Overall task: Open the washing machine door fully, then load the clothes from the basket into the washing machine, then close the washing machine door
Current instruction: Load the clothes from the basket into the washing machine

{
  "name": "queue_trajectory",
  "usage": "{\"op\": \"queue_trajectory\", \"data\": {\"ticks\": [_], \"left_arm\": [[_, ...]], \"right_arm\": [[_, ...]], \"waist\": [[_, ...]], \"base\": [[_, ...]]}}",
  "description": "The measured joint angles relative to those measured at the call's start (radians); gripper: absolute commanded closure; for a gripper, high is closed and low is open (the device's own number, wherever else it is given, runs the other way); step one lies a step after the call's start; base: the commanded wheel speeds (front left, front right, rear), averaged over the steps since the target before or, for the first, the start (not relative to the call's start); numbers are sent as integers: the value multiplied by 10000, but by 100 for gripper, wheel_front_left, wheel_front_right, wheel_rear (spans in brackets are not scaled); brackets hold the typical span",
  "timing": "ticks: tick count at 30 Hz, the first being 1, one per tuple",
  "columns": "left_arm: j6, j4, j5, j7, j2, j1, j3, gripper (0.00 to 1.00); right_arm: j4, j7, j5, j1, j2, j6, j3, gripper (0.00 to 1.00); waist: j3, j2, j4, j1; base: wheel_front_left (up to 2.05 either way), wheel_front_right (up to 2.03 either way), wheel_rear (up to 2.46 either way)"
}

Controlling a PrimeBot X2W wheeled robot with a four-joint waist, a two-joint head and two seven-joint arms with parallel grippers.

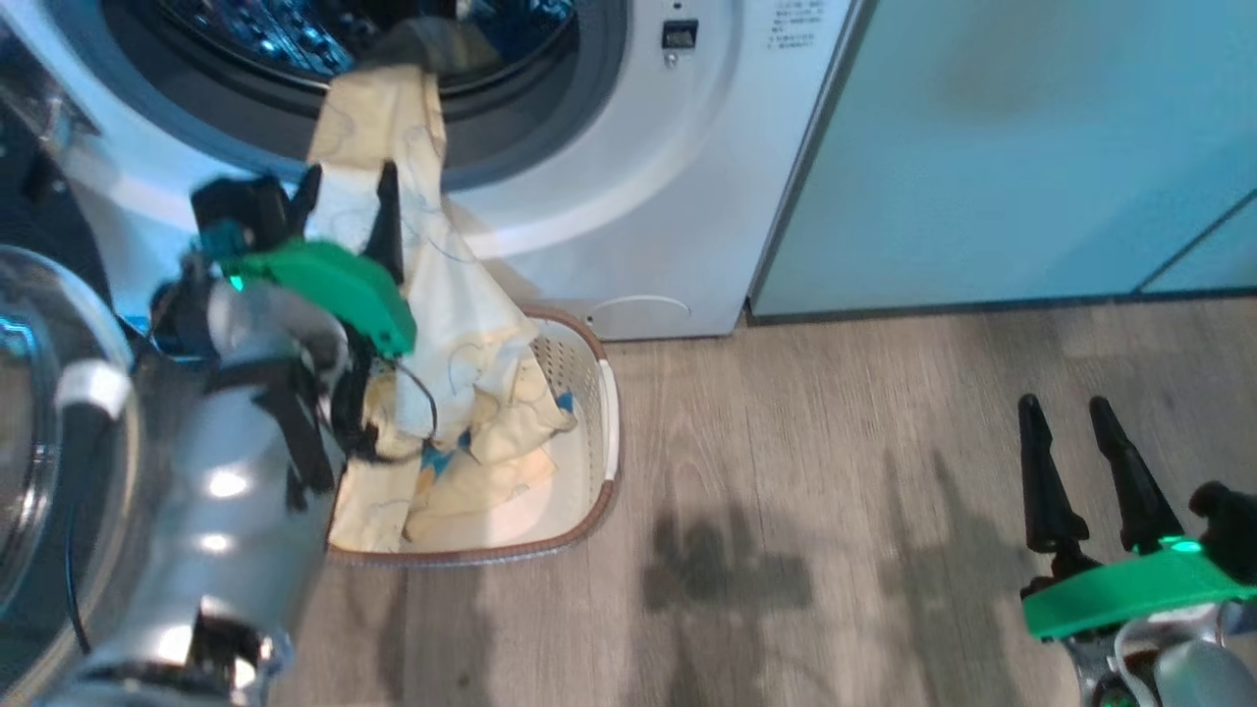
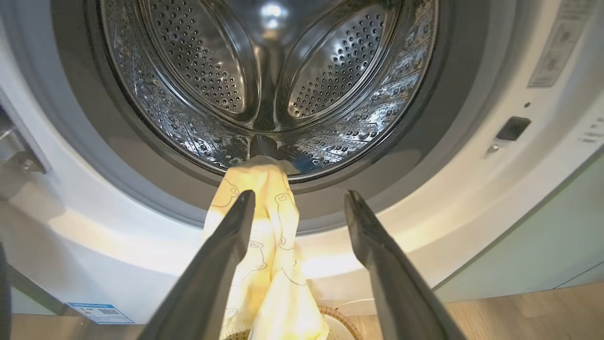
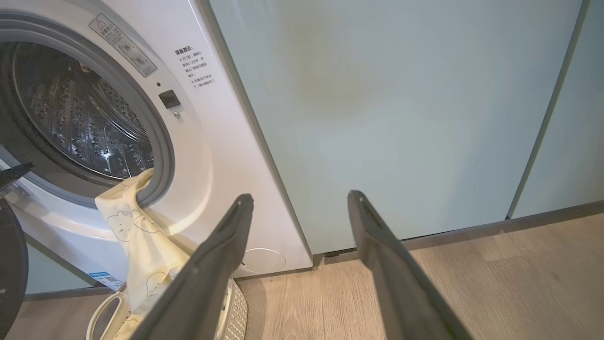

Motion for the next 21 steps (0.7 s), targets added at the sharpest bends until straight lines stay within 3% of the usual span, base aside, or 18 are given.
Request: {"op": "queue_trajectory", "data": {"ticks": [12, 21], "left_arm": [[-75, -2936, -59, 0, -226, 3783, 357, 0], [-75, -4295, -107, 0, -263, 5502, 941, 0]], "right_arm": [[-125, 0, 0, 633, -73, 0, -119, 0], [-171, 0, 0, 1058, -77, -2, -332, 0]], "waist": [[-907, 0, 366, 0], [-1255, 0, 492, 0]], "base": [[0, 0, 0], [0, 0, 0]]}}
